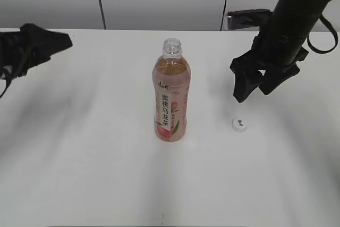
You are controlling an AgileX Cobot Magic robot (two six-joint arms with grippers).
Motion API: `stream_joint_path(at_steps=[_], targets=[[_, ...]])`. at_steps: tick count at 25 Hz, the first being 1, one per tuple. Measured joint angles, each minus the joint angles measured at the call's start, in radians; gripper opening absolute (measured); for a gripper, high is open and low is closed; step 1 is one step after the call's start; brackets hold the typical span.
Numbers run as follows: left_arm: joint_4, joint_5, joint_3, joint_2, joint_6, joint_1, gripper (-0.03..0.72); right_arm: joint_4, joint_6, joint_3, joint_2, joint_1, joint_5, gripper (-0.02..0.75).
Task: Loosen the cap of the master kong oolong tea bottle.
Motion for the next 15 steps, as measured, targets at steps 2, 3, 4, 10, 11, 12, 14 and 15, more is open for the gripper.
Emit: stream_joint_path(at_steps=[2, 3, 4, 10, 11, 12, 14, 15], targets=[[0.128, -0.135, -0.022, 0.000, -0.047, 0.044, 0.452, -0.004, 0.000, 0.000, -0.003, 0.000, 0.008, 0.519], [0.198, -0.159, -0.044, -0.002, -0.061, 0.067, 0.448, -0.004, 0.000, 0.000, -0.003, 0.000, 0.009, 0.519], [0.291, -0.154, -0.064, -0.009, -0.080, 0.086, 0.443, -0.004, 0.000, 0.000, -0.003, 0.000, 0.010, 0.519], [0.589, -0.029, -0.140, -0.061, -0.192, 0.112, 0.430, -0.004, 0.000, 0.000, -0.003, 0.000, 0.006, 0.519], [0.616, -0.013, -0.141, -0.061, -0.192, 0.112, 0.430, -0.004, 0.001, 0.000, -0.003, 0.000, 0.006, 0.519], [0.655, 0.002, -0.141, -0.061, -0.192, 0.112, 0.430, -0.004, 0.002, 0.000, -0.003, 0.000, 0.006, 0.519], [0.719, 0.040, -0.141, -0.054, -0.191, 0.112, 0.428, -0.004, 0.002, 0.000, -0.003, 0.000, 0.001, 0.519], [0.739, 0.059, -0.141, -0.048, -0.176, 0.112, 0.426, -0.004, 0.002, 0.000, -0.003, 0.000, -0.004, 0.519]])
